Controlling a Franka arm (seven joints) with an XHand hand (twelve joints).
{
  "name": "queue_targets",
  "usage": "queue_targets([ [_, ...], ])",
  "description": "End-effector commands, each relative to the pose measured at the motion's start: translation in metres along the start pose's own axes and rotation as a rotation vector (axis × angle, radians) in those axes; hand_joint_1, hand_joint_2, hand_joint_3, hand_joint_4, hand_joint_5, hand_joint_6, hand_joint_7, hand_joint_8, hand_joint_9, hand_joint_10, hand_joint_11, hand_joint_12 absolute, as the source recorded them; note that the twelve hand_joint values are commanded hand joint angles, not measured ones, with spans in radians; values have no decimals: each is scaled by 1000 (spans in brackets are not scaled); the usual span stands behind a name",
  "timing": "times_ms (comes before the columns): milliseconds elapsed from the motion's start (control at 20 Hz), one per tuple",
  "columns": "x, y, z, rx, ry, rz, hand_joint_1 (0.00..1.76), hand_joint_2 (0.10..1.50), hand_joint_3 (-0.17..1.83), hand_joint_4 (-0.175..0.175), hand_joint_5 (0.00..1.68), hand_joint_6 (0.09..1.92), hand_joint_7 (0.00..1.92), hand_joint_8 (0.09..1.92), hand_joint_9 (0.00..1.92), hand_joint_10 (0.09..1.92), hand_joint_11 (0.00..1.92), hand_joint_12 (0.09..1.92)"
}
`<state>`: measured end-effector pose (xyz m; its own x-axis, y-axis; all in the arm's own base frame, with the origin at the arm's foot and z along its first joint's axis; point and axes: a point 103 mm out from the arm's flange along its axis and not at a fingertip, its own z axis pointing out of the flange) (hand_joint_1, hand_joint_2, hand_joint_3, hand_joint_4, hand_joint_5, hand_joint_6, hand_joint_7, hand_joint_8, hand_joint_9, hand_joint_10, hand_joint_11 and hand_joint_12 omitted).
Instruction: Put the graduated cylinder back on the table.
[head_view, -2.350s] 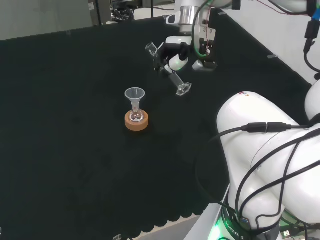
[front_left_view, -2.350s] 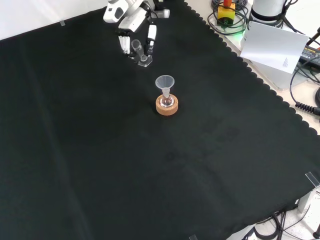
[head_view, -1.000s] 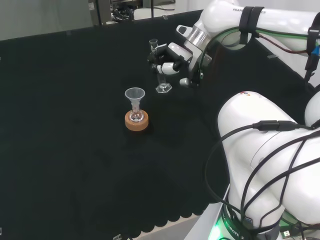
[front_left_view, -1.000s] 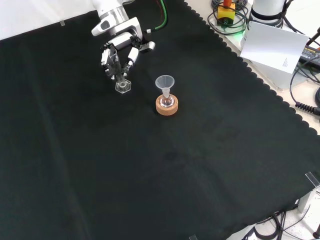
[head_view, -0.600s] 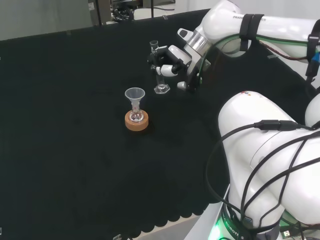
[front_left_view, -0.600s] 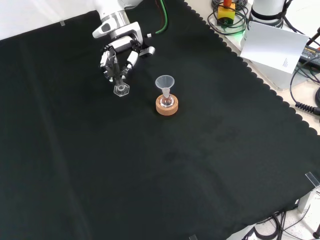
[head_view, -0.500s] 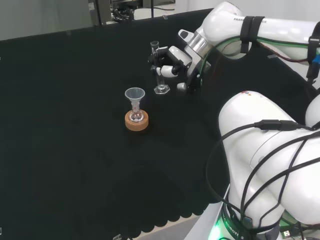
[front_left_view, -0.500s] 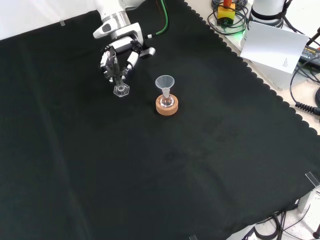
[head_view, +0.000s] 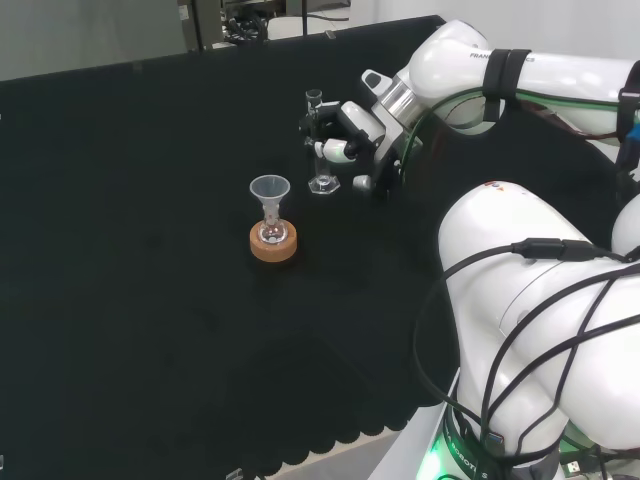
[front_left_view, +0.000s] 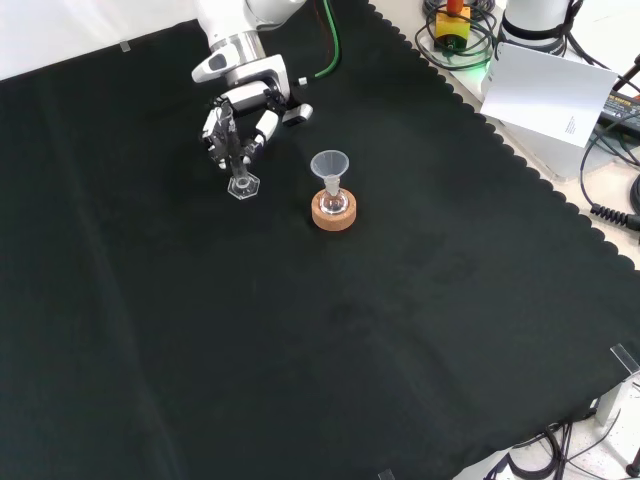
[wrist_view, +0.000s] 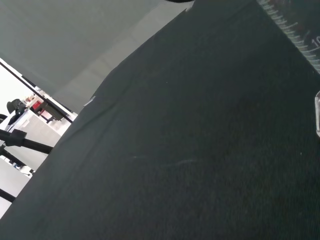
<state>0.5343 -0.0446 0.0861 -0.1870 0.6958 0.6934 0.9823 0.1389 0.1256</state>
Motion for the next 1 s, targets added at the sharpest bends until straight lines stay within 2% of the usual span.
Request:
queue_targets([
  [50,-4,-1,0,-6,12,5,1329,1213,8,-83,870,839,775,1350,1120,474,959,876],
  [200,-5,-1,0,-7,18,7,1326,1220,7,-83,859,847,763,1367,1107,483,949,889],
  [350,-4,-2,0,-1,16,6,1360,1234,20,-80,809,855,758,950,1056,494,915,909],
  [450,-4,-2,1,-1,18,7,1347,1211,13,-78,771,845,734,834,1025,487,899,926],
  [650,-5,-4,-2,1,13,10,1292,1154,-31,-75,737,804,712,731,1018,437,914,968],
  [750,-5,-4,-2,1,14,14,1256,1155,-127,-73,720,771,701,684,1039,374,901,983],
  [1000,-5,-5,-5,-4,21,18,1196,1121,-175,-63,685,723,672,649,1036,318,831,1042],
])
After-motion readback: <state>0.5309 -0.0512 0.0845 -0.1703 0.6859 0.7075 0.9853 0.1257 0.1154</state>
